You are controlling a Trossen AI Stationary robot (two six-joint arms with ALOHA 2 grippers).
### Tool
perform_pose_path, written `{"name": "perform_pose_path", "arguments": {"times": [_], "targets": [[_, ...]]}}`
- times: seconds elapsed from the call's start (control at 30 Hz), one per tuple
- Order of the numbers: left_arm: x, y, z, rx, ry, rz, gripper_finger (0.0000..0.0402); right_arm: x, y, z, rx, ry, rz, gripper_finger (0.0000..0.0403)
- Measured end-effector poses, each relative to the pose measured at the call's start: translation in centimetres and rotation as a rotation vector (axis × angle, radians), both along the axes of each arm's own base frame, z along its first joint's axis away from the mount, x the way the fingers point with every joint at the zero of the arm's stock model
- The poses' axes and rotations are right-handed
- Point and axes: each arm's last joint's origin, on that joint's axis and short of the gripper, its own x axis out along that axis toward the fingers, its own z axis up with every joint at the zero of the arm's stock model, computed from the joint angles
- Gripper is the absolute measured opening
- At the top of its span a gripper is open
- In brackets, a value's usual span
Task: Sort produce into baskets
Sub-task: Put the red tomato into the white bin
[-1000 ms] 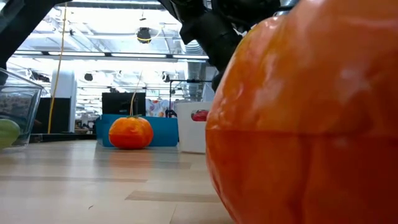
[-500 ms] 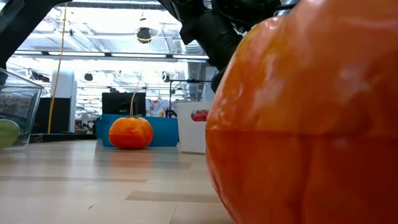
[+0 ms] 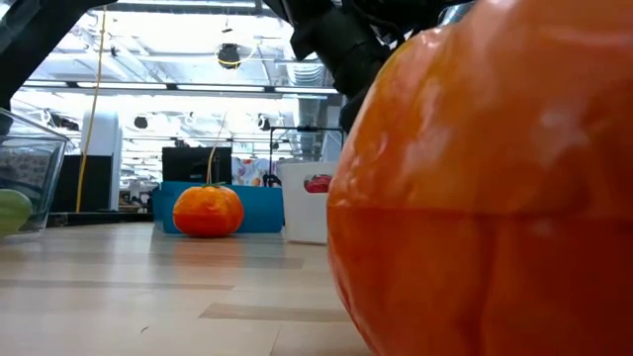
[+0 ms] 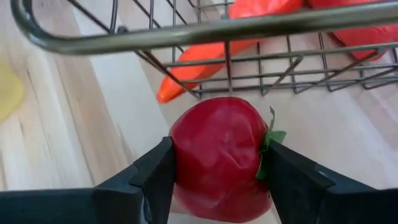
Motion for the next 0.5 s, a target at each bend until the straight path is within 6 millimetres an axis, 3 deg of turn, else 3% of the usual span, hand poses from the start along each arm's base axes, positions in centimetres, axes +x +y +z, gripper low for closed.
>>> {"name": "perform_pose_path", "arguments": {"times": [0.5], "targets": [[0.5,0.0,4.3,-0.011,-0.003,0.014,0.0199,-1.6,0.0,-3.9,-0.018,-0.197,0.093,0.0265]]}}
